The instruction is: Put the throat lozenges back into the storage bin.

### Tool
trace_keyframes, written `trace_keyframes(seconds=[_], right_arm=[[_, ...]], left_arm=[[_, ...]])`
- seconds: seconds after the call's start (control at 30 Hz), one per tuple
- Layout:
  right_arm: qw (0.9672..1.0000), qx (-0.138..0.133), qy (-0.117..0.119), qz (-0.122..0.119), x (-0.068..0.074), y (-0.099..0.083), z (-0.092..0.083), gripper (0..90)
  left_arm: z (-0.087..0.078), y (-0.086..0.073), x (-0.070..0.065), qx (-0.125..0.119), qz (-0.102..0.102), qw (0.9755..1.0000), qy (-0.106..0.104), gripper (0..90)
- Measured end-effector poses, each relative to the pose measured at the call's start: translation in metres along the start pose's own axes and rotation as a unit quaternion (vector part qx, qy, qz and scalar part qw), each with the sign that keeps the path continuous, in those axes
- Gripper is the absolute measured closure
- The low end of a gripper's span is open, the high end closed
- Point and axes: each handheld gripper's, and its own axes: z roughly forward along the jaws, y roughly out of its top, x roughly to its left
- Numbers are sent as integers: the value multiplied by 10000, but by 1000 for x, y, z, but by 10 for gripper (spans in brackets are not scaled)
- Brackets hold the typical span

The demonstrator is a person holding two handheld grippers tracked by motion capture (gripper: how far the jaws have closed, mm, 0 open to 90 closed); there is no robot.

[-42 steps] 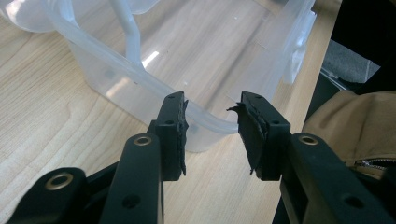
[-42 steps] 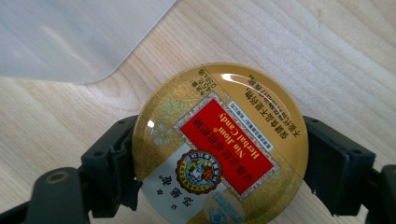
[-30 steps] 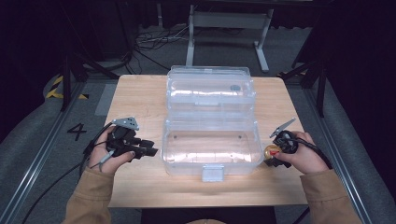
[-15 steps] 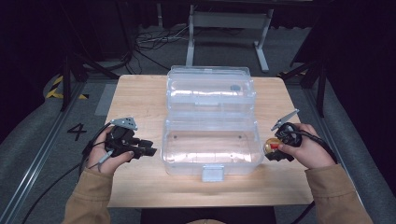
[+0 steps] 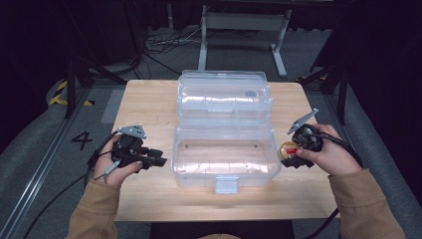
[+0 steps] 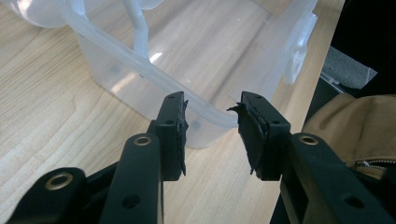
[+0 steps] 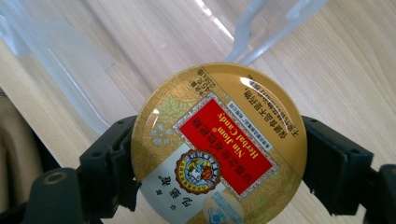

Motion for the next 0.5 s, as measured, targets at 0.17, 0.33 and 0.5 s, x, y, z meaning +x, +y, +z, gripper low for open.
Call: trace_keyframes(seconds=[0.17, 0.33, 0.5], right_arm=[[9999, -12, 53, -163, 5, 9, -5, 199], [9995, -13, 98, -305, 10, 15, -5, 199], [9986, -29, 191, -484, 16, 24, -5, 199]], left_arm=[[0, 0, 0, 11, 6, 10000, -7, 622], [0, 0, 0, 0, -2, 10000, -15, 622], [1, 0, 0, 32, 16, 10000, -13, 622]])
